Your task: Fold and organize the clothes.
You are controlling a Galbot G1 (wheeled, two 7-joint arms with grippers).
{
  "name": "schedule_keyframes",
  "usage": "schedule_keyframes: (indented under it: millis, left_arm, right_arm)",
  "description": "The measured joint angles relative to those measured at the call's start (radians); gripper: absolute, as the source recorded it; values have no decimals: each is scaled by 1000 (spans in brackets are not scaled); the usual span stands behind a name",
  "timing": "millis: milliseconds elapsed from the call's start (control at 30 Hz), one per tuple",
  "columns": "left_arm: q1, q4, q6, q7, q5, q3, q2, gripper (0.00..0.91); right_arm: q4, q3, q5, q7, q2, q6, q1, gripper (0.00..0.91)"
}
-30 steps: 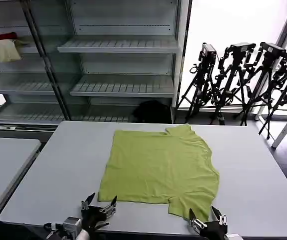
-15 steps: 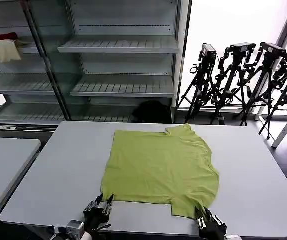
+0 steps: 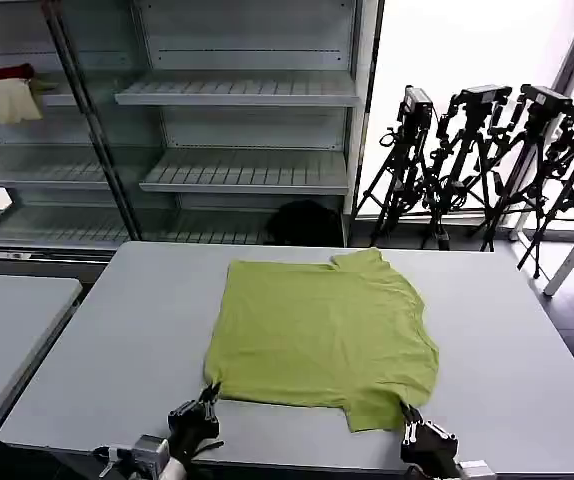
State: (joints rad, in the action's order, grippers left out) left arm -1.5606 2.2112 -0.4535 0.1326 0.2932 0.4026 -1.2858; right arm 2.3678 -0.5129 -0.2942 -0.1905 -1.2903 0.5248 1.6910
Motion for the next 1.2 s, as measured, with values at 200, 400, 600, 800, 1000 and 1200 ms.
schedule_keyframes:
  millis: [200, 400, 600, 800, 1000, 1200]
  left_arm:
    - [100, -5, -45, 17, 47, 6, -7, 0]
    - [212, -52, -78, 37, 65, -11, -21, 0]
    - [302, -118, -97, 43, 63, -37, -39, 0]
    - [365, -184, -107, 45, 56, -53, -53, 0]
    - [404, -243, -114, 47, 44, -57, -57, 907]
    - [418, -274, -114, 36, 20, -64, -66, 907]
  right_arm:
    - [-44, 2, 4, 10, -27, 23, -121, 0]
    - [-121, 10, 13, 24, -48, 36, -246, 0]
    - [-209, 28, 31, 38, -61, 45, -356, 0]
    - [-299, 52, 48, 45, -78, 49, -451, 0]
    - [-384, 67, 83, 50, -101, 50, -530, 907]
    - [-442, 61, 111, 43, -119, 44, -586, 907]
